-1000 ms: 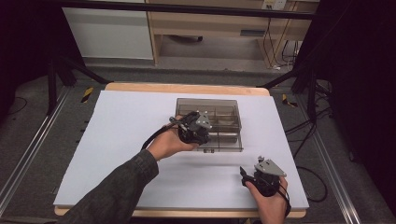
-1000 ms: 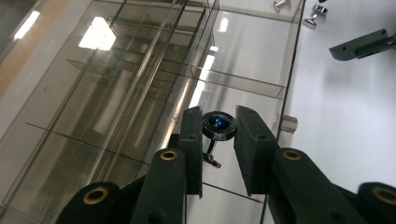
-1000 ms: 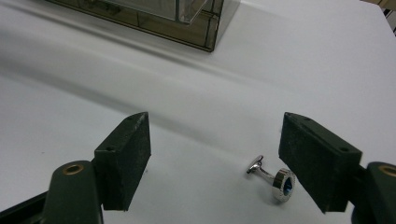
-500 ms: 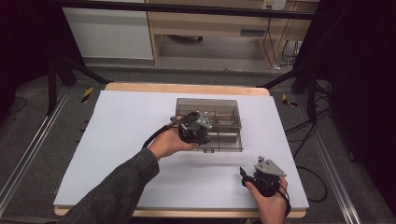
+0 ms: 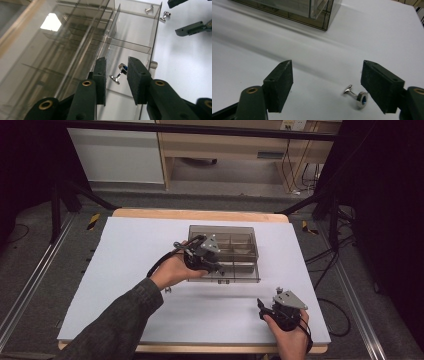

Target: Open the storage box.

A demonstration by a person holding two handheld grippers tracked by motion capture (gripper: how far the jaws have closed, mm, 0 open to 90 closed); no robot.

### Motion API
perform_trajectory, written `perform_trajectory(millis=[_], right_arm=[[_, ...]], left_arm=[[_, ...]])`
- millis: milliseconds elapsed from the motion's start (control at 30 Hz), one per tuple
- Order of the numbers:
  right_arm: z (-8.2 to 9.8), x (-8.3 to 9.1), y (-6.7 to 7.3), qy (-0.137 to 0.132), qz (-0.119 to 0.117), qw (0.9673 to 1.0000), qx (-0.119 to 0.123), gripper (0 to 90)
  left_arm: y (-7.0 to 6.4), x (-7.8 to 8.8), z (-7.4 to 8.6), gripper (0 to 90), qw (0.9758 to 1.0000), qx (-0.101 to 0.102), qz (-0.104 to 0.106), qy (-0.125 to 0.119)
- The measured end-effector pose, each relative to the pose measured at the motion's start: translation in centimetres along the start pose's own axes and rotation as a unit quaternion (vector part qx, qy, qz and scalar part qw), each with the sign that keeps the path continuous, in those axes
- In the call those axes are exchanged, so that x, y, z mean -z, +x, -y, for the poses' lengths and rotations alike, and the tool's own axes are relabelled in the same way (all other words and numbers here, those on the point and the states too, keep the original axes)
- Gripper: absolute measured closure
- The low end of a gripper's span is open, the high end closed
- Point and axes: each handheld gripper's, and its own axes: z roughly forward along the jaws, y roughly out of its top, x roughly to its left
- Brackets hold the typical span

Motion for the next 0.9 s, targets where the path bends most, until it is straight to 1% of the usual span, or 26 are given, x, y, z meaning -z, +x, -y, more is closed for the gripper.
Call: perform_trajectory(millis=[67, 133, 233, 300, 333, 367, 400, 433, 467, 500, 533, 567, 600, 633, 667, 700, 733, 767, 800, 867, 900], right_arm=[[-0.8, 0.5, -0.3, 0.008, 0.009, 0.9998, 0.017, 30.7], [-1.6, 1.0, -0.9, 0.015, 0.004, 0.9996, 0.023, 34.2], [-2.8, 1.7, -2.2, 0.038, -0.016, 0.9989, 0.024, 38.1], [-3.3, 1.8, -2.9, 0.055, -0.025, 0.9977, 0.03, 39.8], [-3.5, 1.9, -3.3, 0.062, -0.029, 0.9972, 0.03, 41.3], [-3.7, 1.9, -3.7, 0.072, -0.036, 0.9964, 0.027, 41.9], [-3.8, 1.7, -4.2, 0.084, -0.046, 0.995, 0.03, 43.1], [-3.9, 1.6, -4.4, 0.092, -0.052, 0.9938, 0.034, 44.6], [-3.9, 1.4, -4.7, 0.106, -0.059, 0.9917, 0.042, 45.6], [-3.9, 1.0, -4.9, 0.124, -0.069, 0.9882, 0.058, 47.1], [-3.8, 0.7, -5.1, 0.135, -0.077, 0.9857, 0.066, 48.7], [-3.8, 0.4, -5.2, 0.147, -0.09, 0.982, 0.078, 49.4], [-3.7, 0.0, -5.4, 0.162, -0.106, 0.9771, 0.088, 50.6], [-3.7, -0.2, -5.5, 0.17, -0.112, 0.9746, 0.093, 51.7], [-3.6, -0.5, -5.7, 0.181, -0.121, 0.9701, 0.107, 52.7], [-3.6, -0.7, -5.8, 0.19, -0.126, 0.9668, 0.115, 54.0], [-3.7, -0.9, -5.8, 0.196, -0.127, 0.9645, 0.124, 54.7], [-3.8, -1.0, -5.9, 0.206, -0.129, 0.9609, 0.133, 54.8], [-3.9, -1.1, -5.9, 0.208, -0.13, 0.9596, 0.137, 55.2], [-4.0, -1.4, -5.9, 0.219, -0.132, 0.955, 0.15, 55.6], [-4.1, -1.6, -5.9, 0.222, -0.133, 0.9531, 0.156, 56.3]], left_arm=[[0.0, 1.1, 0.2, 67.1, 0.9999, -0.001, -0.007, -0.014], [-0.1, 2.2, 0.4, 65.8, 0.9997, 0.0, -0.014, -0.021], [-0.1, 3.6, 0.9, 60.4, 0.9992, -0.001, -0.029, -0.029], [-0.3, 4.5, 1.3, 56.9, 0.9984, 0.003, -0.043, -0.036], [-0.4, 4.9, 1.6, 54.9, 0.998, 0.001, -0.05, -0.039], [-0.5, 5.3, 1.9, 52.1, 0.9975, -0.003, -0.056, -0.044], [-0.6, 5.6, 2.2, 47.8, 0.9971, -0.005, -0.059, -0.047], [-0.7, 5.9, 2.5, 43.9, 0.9968, -0.006, -0.063, -0.05], [-0.9, 6.2, 3.0, 40.5, 0.9963, -0.003, -0.068, -0.053], [-1.0, 6.4, 3.3, 37.0, 0.996, -0.001, -0.07, -0.055], [-1.2, 6.6, 3.8, 33.9, 0.9956, 0.001, -0.076, -0.056], [-1.4, 6.9, 4.4, 31.3, 0.995, 0.004, -0.082, -0.056], [-1.5, 7.0, 4.8, 28.9, 0.9947, 0.007, -0.085, -0.057], [-1.7, 7.2, 5.6, 27.3, 0.9944, 0.011, -0.089, -0.056], [-1.8, 7.4, 6.2, 25.8, 0.9944, 0.016, -0.09, -0.054], [-1.9, 7.6, 6.7, 24.2, 0.9941, 0.022, -0.092, -0.053], [-2.0, 7.8, 7.4, 22.4, 0.9939, 0.025, -0.095, -0.05], [-2.0, 7.9, 7.9, 21.0, 0.9937, 0.03, -0.096, -0.05], [-2.1, 8.1, 8.5, 20.3, 0.9933, 0.032, -0.101, -0.045], [-2.1, 8.4, 9.7, 19.0, 0.9921, 0.043, -0.11, -0.044], [-2.1, 8.6, 10.3, 17.6, 0.9918, 0.049, -0.11, -0.043]])
